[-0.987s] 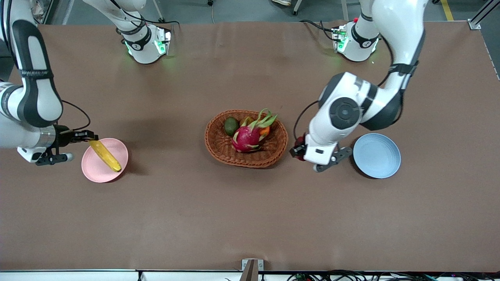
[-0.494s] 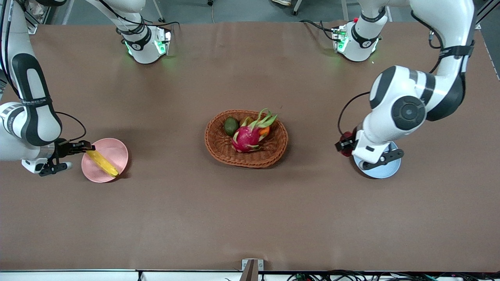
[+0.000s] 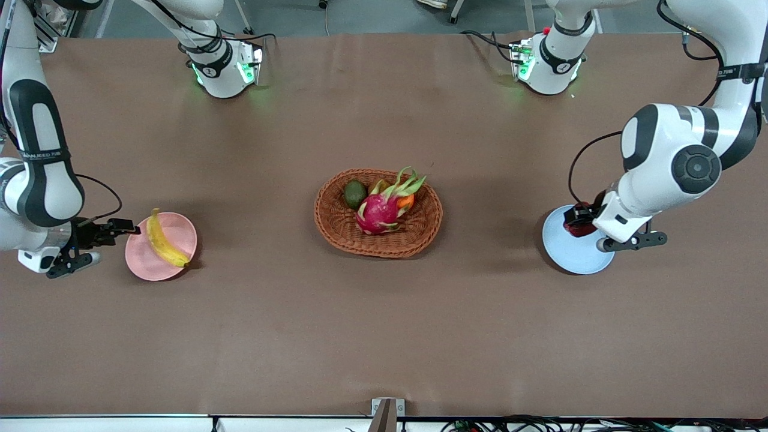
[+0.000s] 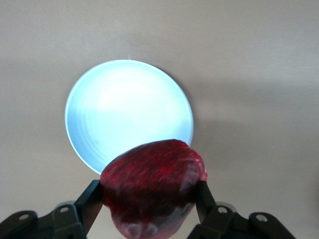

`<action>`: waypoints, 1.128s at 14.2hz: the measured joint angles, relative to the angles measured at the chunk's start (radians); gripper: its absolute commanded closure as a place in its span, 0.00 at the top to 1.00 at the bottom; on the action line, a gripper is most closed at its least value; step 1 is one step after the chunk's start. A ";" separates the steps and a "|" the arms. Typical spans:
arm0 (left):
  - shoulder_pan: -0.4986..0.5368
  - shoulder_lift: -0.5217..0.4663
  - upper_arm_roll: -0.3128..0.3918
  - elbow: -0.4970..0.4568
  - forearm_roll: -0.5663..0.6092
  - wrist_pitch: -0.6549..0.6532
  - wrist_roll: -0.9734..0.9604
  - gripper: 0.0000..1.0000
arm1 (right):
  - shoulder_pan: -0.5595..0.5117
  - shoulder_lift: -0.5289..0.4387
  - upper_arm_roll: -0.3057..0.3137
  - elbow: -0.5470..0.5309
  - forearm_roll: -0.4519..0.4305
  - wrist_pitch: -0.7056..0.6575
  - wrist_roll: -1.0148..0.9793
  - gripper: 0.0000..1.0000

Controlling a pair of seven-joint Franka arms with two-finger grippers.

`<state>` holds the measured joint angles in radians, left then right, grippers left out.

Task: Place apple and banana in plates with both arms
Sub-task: 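Carry the banana to the pink plate while the left gripper carries the fruit, then lower the red fruit onto the blue plate and open the left gripper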

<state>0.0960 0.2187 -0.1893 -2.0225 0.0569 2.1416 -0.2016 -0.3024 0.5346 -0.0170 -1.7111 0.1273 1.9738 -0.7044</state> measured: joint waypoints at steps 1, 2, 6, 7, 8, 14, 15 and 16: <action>0.020 0.003 0.000 -0.033 0.004 0.046 0.035 0.51 | 0.002 0.000 0.002 0.032 0.000 -0.035 0.004 1.00; 0.037 0.010 0.000 -0.061 0.016 0.085 0.061 0.51 | 0.006 -0.002 0.004 0.073 0.000 -0.079 0.022 1.00; 0.064 0.057 0.000 -0.099 0.060 0.165 0.087 0.51 | 0.055 -0.047 0.014 0.214 -0.023 -0.262 0.232 1.00; 0.064 0.069 -0.001 -0.100 0.063 0.170 0.087 0.51 | 0.075 -0.074 0.015 0.233 -0.037 -0.299 0.274 1.00; 0.063 0.081 -0.002 -0.100 0.074 0.176 0.087 0.51 | 0.096 -0.106 0.016 0.249 -0.056 -0.338 0.311 1.00; 0.071 0.148 -0.001 -0.100 0.097 0.264 0.087 0.54 | 0.174 -0.224 0.019 0.330 -0.109 -0.504 0.537 1.00; 0.071 0.155 -0.001 -0.100 0.097 0.270 0.087 0.56 | 0.175 -0.224 0.019 0.343 -0.112 -0.510 0.543 1.00; 0.071 0.159 -0.001 -0.100 0.097 0.271 0.087 0.63 | 0.175 -0.223 0.019 0.354 -0.114 -0.510 0.544 1.00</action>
<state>0.1672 0.3777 -0.1906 -2.1224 0.1540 2.4128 -0.1144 -0.1274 0.3116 0.0022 -1.3574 0.0137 1.4637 -0.1604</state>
